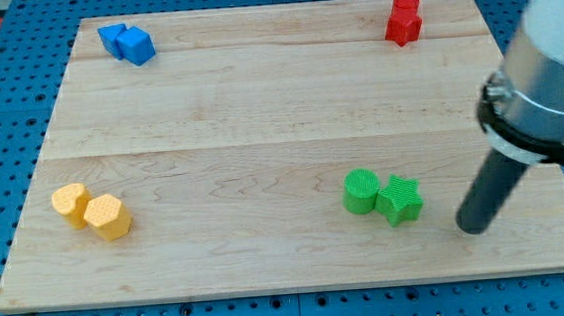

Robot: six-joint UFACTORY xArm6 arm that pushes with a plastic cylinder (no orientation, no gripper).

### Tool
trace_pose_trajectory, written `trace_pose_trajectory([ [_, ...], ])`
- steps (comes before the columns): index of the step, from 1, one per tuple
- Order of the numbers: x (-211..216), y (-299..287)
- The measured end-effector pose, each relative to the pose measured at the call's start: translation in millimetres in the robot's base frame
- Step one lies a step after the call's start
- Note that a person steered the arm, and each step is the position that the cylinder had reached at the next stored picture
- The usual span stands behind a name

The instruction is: Separate green star and green circle

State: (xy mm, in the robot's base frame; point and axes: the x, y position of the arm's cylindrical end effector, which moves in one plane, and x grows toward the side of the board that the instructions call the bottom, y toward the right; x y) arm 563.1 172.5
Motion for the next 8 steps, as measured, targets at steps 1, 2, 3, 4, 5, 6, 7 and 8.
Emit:
trace_pose_trajectory([
  [1, -24.6, -4.0],
  [2, -41.4, -28.4],
  [3, -56.1, -65.7],
  [4, -67.9, -101.9],
  [5, -69.0, -121.4],
  [6, -77.7, -101.7],
  [7, -61.5, -67.8],
  [8, -41.3, -64.4],
])
